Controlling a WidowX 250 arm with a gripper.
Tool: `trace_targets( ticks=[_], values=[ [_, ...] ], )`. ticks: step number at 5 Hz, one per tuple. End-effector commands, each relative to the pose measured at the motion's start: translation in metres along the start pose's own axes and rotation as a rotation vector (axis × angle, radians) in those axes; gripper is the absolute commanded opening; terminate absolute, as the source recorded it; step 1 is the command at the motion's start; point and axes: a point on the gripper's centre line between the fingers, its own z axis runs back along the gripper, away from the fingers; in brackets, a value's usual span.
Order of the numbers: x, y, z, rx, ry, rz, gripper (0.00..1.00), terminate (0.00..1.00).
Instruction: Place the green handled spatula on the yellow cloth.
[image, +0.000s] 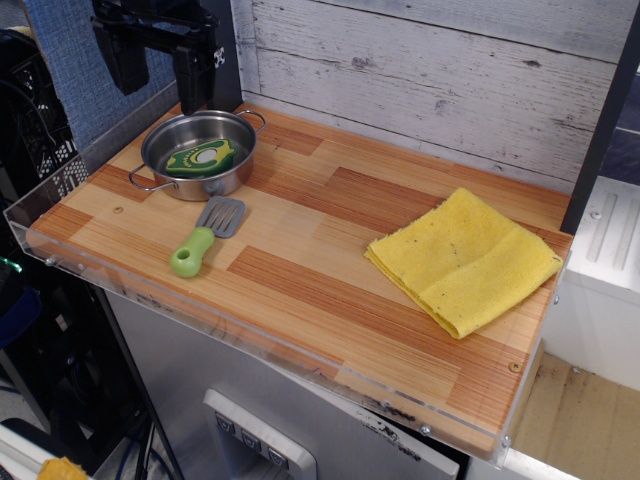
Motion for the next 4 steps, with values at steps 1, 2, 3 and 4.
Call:
trace_targets(
  ticks=[1, 2, 3, 4],
  values=[
    [0.000, 0.000, 0.000, 0.000, 0.000, 0.000, 1.00, 0.00],
    [-0.008, -0.002, -0.007, -0.006, 0.016, 0.003, 1.00, 0.00],
    [-0.022, -0.016, -0.018, -0.015, 0.036, -0.011, 1.00, 0.00],
    [-0.039, -0.019, -0.039, -0.016, 0.046, 0.011, 1.00, 0.00]
  ],
)
